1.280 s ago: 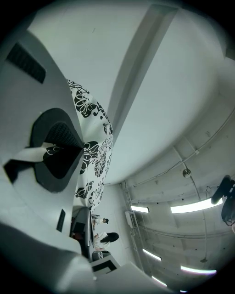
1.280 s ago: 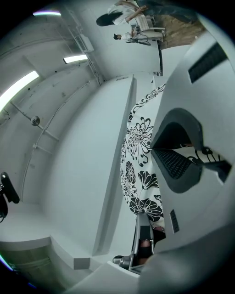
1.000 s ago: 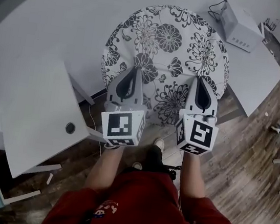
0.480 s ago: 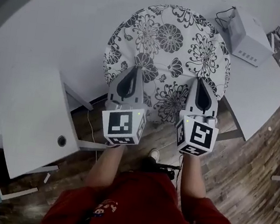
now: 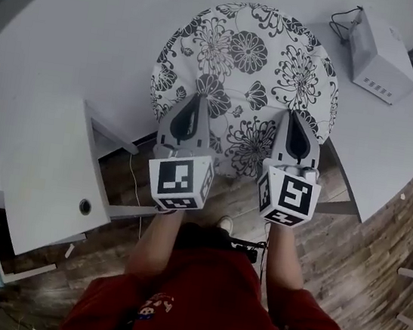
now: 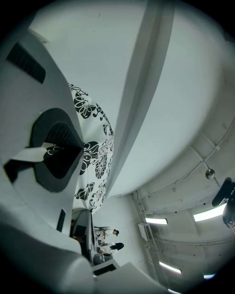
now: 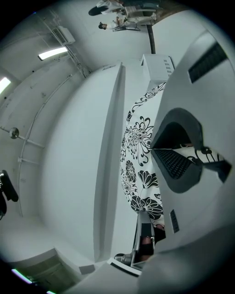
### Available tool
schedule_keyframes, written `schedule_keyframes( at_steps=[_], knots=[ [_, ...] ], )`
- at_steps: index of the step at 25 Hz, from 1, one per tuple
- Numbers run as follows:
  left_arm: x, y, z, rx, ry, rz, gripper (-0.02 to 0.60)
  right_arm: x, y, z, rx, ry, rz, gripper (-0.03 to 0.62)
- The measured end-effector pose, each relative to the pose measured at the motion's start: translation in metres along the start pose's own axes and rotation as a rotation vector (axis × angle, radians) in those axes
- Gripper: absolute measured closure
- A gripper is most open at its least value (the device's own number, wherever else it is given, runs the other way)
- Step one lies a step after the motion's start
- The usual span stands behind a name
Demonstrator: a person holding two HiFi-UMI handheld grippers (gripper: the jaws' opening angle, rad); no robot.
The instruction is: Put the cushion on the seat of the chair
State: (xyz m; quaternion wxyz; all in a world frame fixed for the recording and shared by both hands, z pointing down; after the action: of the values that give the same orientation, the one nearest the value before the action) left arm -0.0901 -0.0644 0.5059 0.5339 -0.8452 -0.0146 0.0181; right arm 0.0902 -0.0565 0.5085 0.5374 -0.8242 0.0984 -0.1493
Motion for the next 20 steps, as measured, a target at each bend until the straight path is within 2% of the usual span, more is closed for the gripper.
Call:
schedule_keyframes(
  at_steps=[14, 20],
  knots=[
    [0.0027, 0.0050, 0.0003, -0.061, 0.005, -0.018, 0.554, 0.0036, 0.0013, -0.0025, -0.065, -0.003, -0.028, 0.565],
    [0.0008, 0.0049, -0.0018, -0.075, 0.003, 0.010, 0.554, 0.0016, 0.0011, -0.0044, -0.107, -0.005, 0.003, 0.565]
  ],
)
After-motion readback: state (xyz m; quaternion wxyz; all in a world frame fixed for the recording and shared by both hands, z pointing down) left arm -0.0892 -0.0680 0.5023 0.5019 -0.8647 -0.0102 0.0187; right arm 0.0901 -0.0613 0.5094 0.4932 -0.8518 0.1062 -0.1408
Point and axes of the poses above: the fingertips, and each gripper's own axes: z backward along the fingers, x to its right, y out of its top, the point moved 2 cm from there along z, backward along the fingers, and after that the axes turned 11 degrees about y, right-handed, at the moved point
